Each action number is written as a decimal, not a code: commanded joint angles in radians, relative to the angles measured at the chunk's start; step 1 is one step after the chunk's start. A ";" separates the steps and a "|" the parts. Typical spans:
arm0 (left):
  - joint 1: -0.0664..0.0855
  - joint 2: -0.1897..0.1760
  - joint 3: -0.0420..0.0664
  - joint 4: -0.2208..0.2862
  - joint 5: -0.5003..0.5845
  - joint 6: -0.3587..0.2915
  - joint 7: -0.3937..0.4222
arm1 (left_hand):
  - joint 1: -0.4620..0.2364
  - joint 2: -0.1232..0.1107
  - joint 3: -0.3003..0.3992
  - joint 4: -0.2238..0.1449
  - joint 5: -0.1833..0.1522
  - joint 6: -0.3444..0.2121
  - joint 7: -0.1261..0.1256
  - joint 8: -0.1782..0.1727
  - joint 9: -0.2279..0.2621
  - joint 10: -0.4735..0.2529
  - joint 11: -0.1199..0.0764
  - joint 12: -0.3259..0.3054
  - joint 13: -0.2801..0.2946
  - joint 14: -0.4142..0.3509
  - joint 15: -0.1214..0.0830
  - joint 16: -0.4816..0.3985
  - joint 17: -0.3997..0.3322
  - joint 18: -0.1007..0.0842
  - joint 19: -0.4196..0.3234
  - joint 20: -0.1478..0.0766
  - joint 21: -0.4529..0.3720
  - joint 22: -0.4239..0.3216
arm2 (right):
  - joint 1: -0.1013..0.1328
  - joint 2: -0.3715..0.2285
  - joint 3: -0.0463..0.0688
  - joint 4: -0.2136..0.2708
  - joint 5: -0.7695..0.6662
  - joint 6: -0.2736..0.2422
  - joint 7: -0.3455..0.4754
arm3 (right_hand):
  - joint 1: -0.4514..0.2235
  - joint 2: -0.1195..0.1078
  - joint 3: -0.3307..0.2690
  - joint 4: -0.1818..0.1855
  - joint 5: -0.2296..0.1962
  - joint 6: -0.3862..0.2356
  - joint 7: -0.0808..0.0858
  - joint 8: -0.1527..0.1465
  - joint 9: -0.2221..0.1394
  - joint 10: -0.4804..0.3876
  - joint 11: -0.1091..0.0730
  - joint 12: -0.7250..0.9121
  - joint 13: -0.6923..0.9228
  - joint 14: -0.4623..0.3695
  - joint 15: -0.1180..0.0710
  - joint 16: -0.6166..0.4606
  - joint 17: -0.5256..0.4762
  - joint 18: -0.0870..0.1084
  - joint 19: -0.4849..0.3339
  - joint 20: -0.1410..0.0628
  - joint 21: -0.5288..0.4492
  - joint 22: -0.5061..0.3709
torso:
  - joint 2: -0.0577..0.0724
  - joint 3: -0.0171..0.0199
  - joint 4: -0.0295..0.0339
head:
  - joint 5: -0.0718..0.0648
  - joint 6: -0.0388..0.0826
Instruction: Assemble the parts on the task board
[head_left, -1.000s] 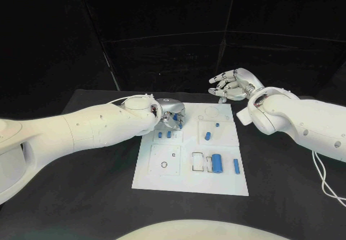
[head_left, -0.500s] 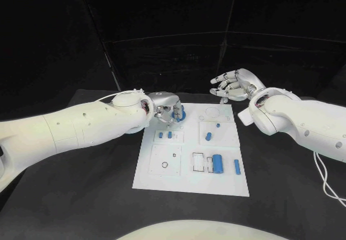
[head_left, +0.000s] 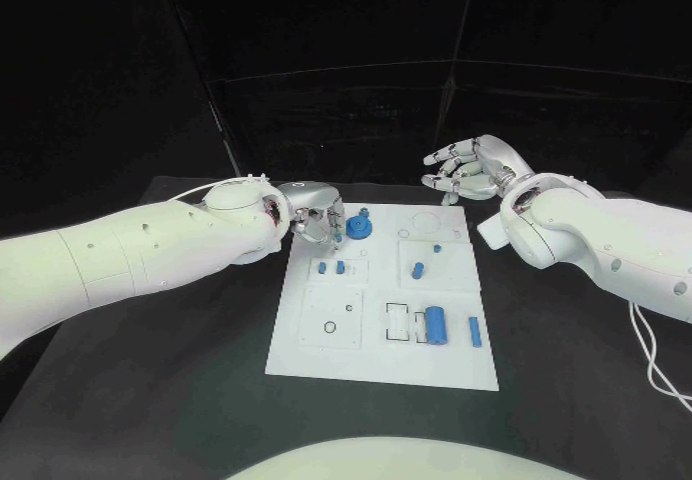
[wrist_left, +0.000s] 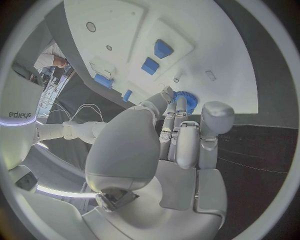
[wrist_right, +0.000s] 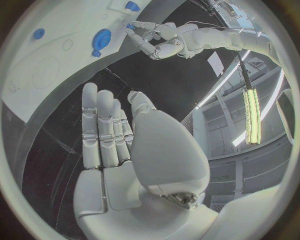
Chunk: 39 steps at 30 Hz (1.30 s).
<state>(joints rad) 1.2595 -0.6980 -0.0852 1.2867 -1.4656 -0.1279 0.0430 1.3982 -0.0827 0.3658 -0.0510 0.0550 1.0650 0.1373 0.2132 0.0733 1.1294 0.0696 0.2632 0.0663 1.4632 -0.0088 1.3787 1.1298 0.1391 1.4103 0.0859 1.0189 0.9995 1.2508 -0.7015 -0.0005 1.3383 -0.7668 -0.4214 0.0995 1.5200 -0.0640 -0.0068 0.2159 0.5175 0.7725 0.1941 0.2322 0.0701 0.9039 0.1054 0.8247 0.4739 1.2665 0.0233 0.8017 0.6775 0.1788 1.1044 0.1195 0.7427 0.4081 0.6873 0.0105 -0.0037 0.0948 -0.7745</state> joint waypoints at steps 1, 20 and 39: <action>0.000 0.001 0.001 -0.009 0.006 0.031 -0.014 | -0.003 -0.003 0.004 0.000 -0.004 0.007 -0.002 -0.005 -0.001 0.007 0.000 -0.005 0.000 0.018 -0.006 0.001 -0.002 -0.017 0.005 -0.002 0.005 0.002 | 0.001 0.000 0.001 0.001 -0.002 0.001 0.010 | 0.000 0.003 0.002 0.004 0.005 -0.009 -0.001 0.005 0.001 -0.009 -0.001 0.005 -0.002 -0.007 -0.002 -0.002 0.000 0.004 0.004 0.003 -0.005 -0.002 | 0.000 0.0003 -0.0008 | 0.000 -0.001; -0.008 0.030 0.000 -0.051 0.006 0.084 -0.019 | -0.010 -0.007 0.005 0.001 -0.005 0.007 -0.003 -0.009 -0.002 0.008 0.000 -0.010 0.000 0.016 -0.006 -0.002 -0.010 -0.017 0.005 -0.002 0.007 0.005 | 0.001 0.000 0.001 0.002 -0.002 0.000 0.011 | -0.001 0.003 0.003 0.005 0.005 -0.010 -0.001 0.006 0.001 -0.009 -0.001 0.006 -0.003 -0.008 -0.001 -0.004 -0.001 0.004 0.004 0.003 -0.006 -0.002 | 0.000 0.0008 -0.0005 | 0.001 -0.003; -0.012 0.039 0.000 -0.053 0.006 0.097 -0.022 | -0.011 -0.008 0.006 0.001 -0.005 0.006 -0.003 -0.010 -0.002 0.008 0.000 -0.012 0.000 0.016 -0.006 -0.003 -0.011 -0.018 0.006 -0.002 0.011 0.010 | 0.001 -0.001 0.001 0.004 -0.002 -0.001 0.009 | -0.001 0.003 0.003 0.005 0.005 -0.010 -0.001 0.006 0.001 -0.009 -0.001 0.006 -0.003 -0.008 -0.001 -0.004 -0.001 0.004 0.004 0.003 -0.006 -0.002 | 0.000 0.0003 0.0000 | 0.000 -0.005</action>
<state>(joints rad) 1.2465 -0.6606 -0.0861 1.2328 -1.4632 -0.0463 0.0266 1.3943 -0.0866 0.3657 -0.0510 0.0550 1.0649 0.1373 0.2089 0.0723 1.1293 0.0696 0.2555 0.0663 1.4632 -0.0086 1.3787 1.1192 0.1392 1.4102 0.0860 1.0244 1.0078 1.2504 -0.7024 -0.0005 1.3399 -0.7670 -0.4216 0.0998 1.5200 -0.0640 -0.0069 0.2159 0.5175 0.7693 0.1909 0.2322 0.0701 0.9003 0.1018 0.8247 0.4724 1.2665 0.0233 0.8017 0.6773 0.1788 1.1043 0.1195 0.7427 0.4073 0.6879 0.0110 -0.0037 0.0946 -0.7790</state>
